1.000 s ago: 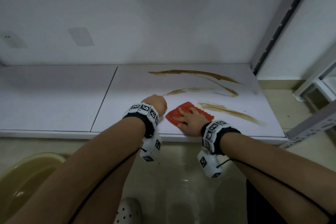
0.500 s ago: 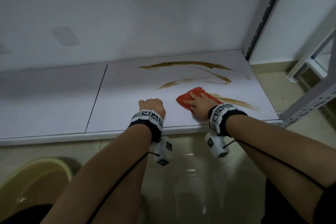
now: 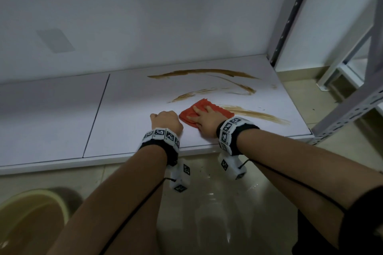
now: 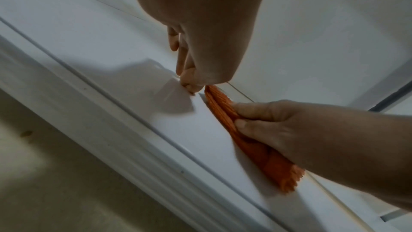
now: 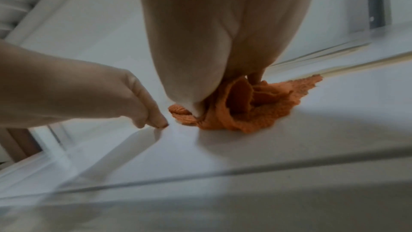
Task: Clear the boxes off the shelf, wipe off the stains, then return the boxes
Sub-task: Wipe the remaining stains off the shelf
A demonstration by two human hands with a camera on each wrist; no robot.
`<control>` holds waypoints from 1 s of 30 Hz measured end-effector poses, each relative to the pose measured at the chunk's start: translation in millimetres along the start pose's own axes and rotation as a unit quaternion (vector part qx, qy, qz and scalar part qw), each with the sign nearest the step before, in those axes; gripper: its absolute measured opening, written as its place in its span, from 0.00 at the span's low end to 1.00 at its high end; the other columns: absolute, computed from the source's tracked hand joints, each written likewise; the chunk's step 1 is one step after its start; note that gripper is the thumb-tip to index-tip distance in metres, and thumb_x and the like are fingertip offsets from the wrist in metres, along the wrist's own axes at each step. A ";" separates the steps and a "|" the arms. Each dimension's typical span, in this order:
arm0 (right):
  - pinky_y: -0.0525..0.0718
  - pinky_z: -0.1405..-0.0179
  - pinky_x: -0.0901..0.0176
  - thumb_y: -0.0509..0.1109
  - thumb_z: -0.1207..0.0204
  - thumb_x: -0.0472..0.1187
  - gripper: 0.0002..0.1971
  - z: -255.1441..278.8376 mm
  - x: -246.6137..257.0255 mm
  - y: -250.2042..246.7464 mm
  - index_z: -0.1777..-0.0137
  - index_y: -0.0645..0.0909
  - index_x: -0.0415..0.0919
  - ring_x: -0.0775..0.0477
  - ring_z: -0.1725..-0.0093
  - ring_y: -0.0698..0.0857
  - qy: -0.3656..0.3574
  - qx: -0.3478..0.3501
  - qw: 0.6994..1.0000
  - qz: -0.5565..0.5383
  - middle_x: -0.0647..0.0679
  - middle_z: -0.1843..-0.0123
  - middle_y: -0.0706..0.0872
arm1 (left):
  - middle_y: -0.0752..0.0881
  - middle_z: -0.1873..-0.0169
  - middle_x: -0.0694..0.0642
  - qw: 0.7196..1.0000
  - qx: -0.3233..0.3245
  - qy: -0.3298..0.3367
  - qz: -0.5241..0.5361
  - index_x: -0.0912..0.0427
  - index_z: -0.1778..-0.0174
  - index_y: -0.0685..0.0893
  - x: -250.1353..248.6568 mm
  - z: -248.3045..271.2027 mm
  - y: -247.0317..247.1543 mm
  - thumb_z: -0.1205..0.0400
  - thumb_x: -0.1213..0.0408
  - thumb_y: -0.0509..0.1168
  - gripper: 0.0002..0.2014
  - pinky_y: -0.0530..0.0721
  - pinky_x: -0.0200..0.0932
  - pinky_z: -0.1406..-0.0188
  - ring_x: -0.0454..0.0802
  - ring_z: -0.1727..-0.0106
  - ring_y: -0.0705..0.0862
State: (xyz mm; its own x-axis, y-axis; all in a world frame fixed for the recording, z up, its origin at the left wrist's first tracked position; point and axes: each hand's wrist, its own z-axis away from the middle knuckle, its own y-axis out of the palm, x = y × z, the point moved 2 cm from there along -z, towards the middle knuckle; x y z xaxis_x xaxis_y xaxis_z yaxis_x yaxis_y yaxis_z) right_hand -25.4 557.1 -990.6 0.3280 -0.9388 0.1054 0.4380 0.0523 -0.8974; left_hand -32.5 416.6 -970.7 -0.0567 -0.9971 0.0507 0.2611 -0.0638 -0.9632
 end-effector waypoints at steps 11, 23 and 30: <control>0.52 0.19 0.33 0.61 0.25 0.39 0.37 33.6 -34.4 -0.1 0.18 0.52 0.61 0.34 0.16 0.47 0.087 -0.015 0.995 -0.056 0.50 0.14 0.45 | 0.88 0.51 0.52 1.000 -0.003 -0.004 0.025 0.54 0.45 0.86 -0.8 1.5 3.9 0.24 0.65 0.58 0.15 0.67 0.49 0.36 0.51 0.48 0.83; 0.49 0.17 0.38 0.63 0.24 0.38 0.41 -13.3 -29.4 -14.7 0.20 0.45 0.69 0.35 0.16 0.50 0.039 -0.021 0.999 -0.020 0.47 0.14 0.46 | 0.86 0.53 0.55 0.999 -0.011 0.003 -0.032 0.57 0.56 0.80 -3.7 10.3 -6.6 0.21 0.64 0.56 0.07 0.67 0.49 0.38 0.54 0.49 0.82; 0.60 0.19 0.46 0.64 0.25 0.45 0.38 45.6 -44.6 -19.1 0.17 0.53 0.51 0.37 0.19 0.60 0.155 0.009 0.986 -0.063 0.42 0.16 0.55 | 0.86 0.54 0.55 1.000 -0.015 0.004 -0.019 0.57 0.57 0.79 -6.8 8.0 -12.1 0.21 0.66 0.56 0.07 0.67 0.48 0.38 0.53 0.53 0.81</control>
State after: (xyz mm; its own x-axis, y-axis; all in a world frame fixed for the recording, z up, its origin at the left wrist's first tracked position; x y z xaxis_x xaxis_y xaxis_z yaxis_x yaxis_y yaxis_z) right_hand -10.2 613.5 -958.7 0.0001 -0.9970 0.0778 0.4752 -0.0684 -0.8772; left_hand -27.5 423.8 -957.3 -0.0730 -0.9937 0.0854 0.2293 -0.1000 -0.9682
